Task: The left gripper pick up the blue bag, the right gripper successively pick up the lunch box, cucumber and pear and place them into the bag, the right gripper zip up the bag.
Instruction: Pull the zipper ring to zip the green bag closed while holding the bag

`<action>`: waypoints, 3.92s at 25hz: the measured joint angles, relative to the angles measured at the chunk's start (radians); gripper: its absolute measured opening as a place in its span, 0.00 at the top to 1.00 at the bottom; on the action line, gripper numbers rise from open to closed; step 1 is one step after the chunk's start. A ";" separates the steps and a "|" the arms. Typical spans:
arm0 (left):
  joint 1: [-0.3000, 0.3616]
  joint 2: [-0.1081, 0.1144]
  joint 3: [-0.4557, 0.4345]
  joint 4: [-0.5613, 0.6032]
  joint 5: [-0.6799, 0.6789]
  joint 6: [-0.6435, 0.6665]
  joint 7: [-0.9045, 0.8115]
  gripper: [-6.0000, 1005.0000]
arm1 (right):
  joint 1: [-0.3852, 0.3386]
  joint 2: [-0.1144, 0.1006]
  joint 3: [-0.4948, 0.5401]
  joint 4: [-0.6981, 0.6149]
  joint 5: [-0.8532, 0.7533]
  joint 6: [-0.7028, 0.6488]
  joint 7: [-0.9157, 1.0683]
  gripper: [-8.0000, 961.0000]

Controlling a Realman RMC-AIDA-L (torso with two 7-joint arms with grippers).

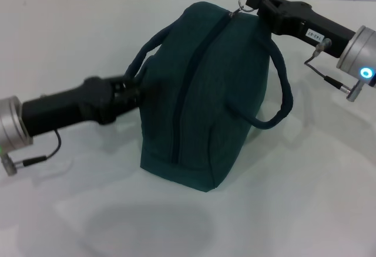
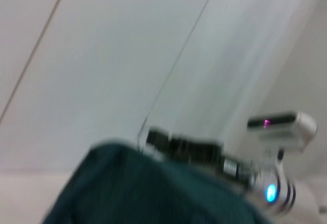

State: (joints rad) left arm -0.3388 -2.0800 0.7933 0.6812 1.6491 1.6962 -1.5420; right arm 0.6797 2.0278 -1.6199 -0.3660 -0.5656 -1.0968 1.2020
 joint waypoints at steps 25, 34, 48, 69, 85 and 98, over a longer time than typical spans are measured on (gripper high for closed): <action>-0.080 -0.005 -0.260 -0.068 -0.201 -0.118 -0.003 0.14 | -0.014 -0.003 0.006 0.002 0.000 -0.052 -0.006 0.97; -0.127 -0.004 -0.154 -0.077 -0.198 -0.133 -0.031 0.14 | -0.014 -0.002 0.006 -0.001 -0.001 -0.054 -0.006 0.97; -0.257 -0.003 -0.046 -0.078 0.030 -0.316 -0.231 0.17 | -0.034 0.000 0.006 -0.005 0.000 -0.064 -0.006 0.97; -0.255 -0.005 -0.005 -0.077 0.031 -0.316 -0.259 0.67 | -0.058 -0.001 0.006 -0.001 0.008 -0.107 -0.005 0.97; -0.253 -0.005 0.005 -0.077 0.021 -0.194 -0.236 0.95 | -0.101 -0.007 0.017 0.007 0.047 -0.182 0.002 0.97; -0.253 -0.006 0.006 -0.078 0.002 -0.111 -0.205 0.95 | -0.106 -0.007 0.022 0.064 0.058 -0.175 0.004 0.96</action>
State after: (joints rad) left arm -0.5916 -2.0863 0.7990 0.6035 1.6512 1.5850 -1.7474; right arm 0.5738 2.0205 -1.5982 -0.3024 -0.5073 -1.2714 1.2056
